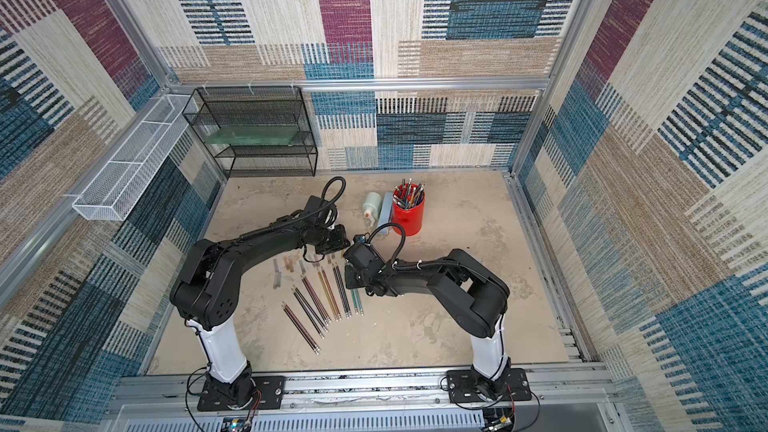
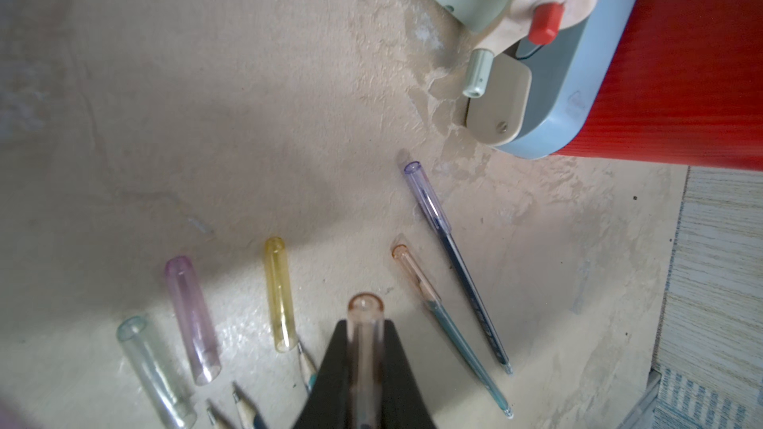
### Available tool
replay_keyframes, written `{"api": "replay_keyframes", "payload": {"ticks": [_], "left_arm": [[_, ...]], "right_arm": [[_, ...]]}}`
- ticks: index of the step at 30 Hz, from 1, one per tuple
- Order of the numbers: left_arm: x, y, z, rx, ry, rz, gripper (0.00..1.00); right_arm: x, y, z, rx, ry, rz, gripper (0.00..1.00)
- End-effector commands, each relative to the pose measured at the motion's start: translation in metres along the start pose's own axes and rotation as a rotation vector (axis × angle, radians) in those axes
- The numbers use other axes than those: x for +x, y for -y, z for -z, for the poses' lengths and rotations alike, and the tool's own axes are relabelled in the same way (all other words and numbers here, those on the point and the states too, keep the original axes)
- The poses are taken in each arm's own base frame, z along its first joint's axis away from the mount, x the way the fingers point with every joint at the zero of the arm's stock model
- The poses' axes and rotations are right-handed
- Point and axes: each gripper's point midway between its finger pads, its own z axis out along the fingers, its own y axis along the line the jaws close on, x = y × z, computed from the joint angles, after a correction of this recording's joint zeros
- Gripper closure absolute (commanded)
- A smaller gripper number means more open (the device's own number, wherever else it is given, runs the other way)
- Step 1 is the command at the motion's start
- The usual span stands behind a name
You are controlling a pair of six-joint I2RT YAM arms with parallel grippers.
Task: Remove the protective cover of the pencils
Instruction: Place the pencil at the center of the board.
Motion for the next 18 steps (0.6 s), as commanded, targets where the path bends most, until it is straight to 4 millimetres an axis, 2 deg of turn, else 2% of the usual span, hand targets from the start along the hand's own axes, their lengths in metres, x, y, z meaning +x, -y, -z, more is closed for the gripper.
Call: {"api": "replay_keyframes", "payload": {"ticks": [1, 18], "left_arm": [[0.0028, -0.0047, -0.0018, -0.035, -0.019, -0.025, 1.00], [0.0077, -0.0054, -0.0113, -0.061, -0.054, -0.032, 1.00]], "right_arm": [[-0.0040, -0.0040, 0.0002, -0.012, 0.009, 0.006, 0.86], [-0.0045, -0.0053, 0.0028, -0.016, 0.009, 0.008, 0.78]]}}
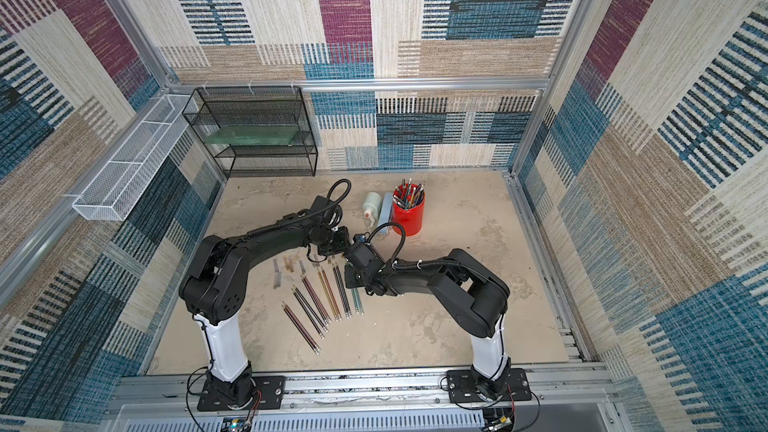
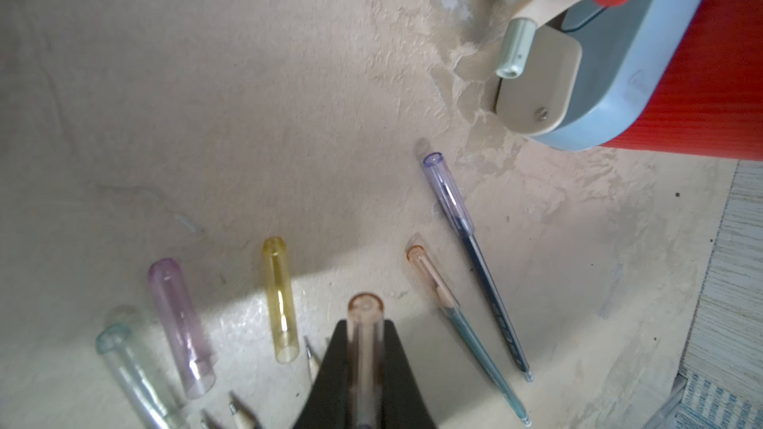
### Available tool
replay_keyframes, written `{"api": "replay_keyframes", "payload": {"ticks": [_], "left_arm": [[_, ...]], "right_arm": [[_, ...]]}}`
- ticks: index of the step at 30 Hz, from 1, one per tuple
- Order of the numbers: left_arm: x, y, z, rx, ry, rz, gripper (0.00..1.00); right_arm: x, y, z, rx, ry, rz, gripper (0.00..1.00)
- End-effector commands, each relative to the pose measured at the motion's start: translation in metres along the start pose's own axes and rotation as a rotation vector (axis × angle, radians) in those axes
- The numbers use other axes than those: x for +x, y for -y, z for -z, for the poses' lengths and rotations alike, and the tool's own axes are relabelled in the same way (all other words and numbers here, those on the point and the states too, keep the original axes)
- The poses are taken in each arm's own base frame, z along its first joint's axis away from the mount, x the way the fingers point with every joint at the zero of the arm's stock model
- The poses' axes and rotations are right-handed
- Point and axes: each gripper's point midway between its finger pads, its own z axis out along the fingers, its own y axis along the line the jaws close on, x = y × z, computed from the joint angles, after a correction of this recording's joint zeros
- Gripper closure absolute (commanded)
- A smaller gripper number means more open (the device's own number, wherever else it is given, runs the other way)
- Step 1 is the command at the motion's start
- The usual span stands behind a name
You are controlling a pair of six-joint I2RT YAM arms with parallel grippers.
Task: Remove the protective cover of the pencils
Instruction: Place the pencil at the center of the board, then place the protective sleeve at the center of the board.
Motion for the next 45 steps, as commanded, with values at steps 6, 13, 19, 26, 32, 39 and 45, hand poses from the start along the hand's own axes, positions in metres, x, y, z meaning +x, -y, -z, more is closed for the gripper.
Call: {"api": "replay_keyframes", "payload": {"ticks": [6, 13, 19, 26, 32, 39, 45], "left_arm": [[0.003, -0.003, -0.003, -0.025, -0.021, -0.027, 1.00], [0.005, -0.008, -0.009, -0.048, -0.048, -0.022, 1.00], [0.006, -0.011, -0.012, -0.066, -0.057, -0.016, 1.00], [0.005, -0.015, -0.013, -0.088, -0.060, -0.015, 1.00], [0.004, -0.018, -0.016, -0.110, -0.065, -0.023, 0.99], [0.001, -0.021, -0.021, -0.133, -0.071, -0.030, 0.98], [0.001, -0.021, -0.023, -0.131, -0.076, -0.029, 0.96]], "right_arm": [[-0.008, -0.007, 0.009, -0.026, 0.023, 0.007, 0.78], [-0.017, -0.006, 0.031, -0.031, 0.069, 0.000, 0.77], [-0.023, 0.013, 0.050, -0.004, 0.118, -0.030, 0.76], [-0.025, 0.043, 0.059, 0.026, 0.134, -0.082, 0.75], [-0.026, 0.054, 0.059, 0.039, 0.133, -0.095, 0.74], [-0.024, 0.060, 0.053, 0.047, 0.116, -0.101, 0.74], [-0.022, 0.063, 0.049, 0.050, 0.104, -0.101, 0.74]]}}
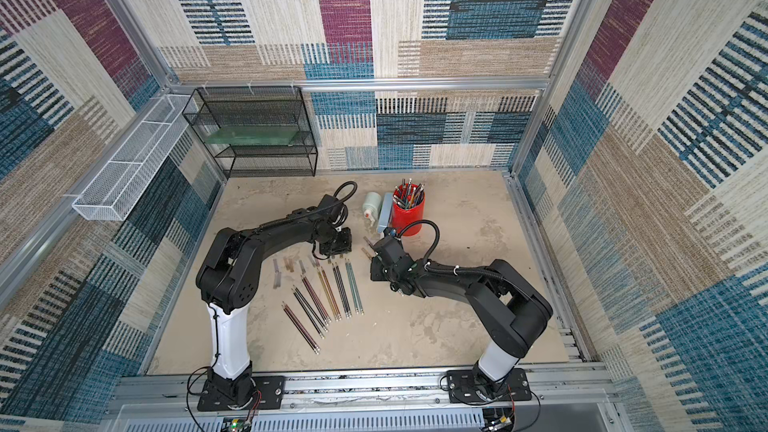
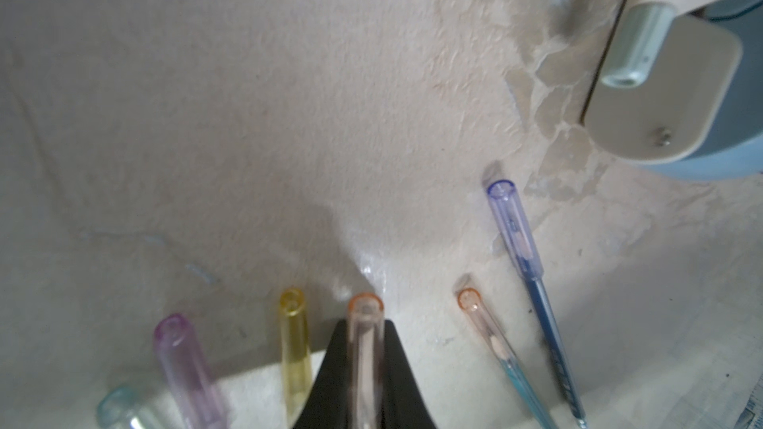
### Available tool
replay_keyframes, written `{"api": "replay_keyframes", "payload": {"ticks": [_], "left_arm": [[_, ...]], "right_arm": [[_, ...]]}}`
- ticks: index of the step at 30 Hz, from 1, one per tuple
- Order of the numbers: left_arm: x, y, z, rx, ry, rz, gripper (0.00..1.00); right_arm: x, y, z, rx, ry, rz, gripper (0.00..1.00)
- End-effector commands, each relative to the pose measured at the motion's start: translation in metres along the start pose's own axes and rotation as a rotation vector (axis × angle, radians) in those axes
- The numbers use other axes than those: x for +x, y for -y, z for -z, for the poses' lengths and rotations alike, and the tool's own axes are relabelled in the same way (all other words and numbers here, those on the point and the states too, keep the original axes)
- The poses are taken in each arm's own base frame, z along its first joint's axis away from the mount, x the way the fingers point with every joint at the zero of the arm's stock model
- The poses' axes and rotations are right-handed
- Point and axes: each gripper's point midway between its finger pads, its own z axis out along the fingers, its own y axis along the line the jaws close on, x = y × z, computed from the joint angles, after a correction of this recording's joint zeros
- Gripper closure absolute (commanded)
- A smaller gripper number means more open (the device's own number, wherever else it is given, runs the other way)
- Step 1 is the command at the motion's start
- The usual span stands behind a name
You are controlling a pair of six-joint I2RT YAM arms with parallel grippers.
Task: Remove the protective cover of the pencils
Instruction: Place the protective sleeve at the center of the board.
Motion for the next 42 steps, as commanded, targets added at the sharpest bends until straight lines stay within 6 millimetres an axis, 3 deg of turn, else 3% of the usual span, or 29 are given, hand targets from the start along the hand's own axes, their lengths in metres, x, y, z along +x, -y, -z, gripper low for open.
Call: {"api": "replay_keyframes", "payload": {"ticks": [1, 18, 42], "left_arm": [[0.003, -0.007, -0.003, -0.029, -0.016, -0.019, 0.95], [0.003, -0.007, 0.001, -0.034, -0.005, -0.020, 0.82], [-0.001, 0.000, 0.013, 0.000, 0.035, -0.038, 0.81]], "right_arm": [[-0.001, -0.001, -0.002, -0.008, 0.006, 0.008, 0.74], [0.006, 0.004, -0.017, 0.010, -0.034, 0.012, 0.74], [0.003, 0.009, -0.014, 0.027, -0.026, 0.013, 0.75]]}}
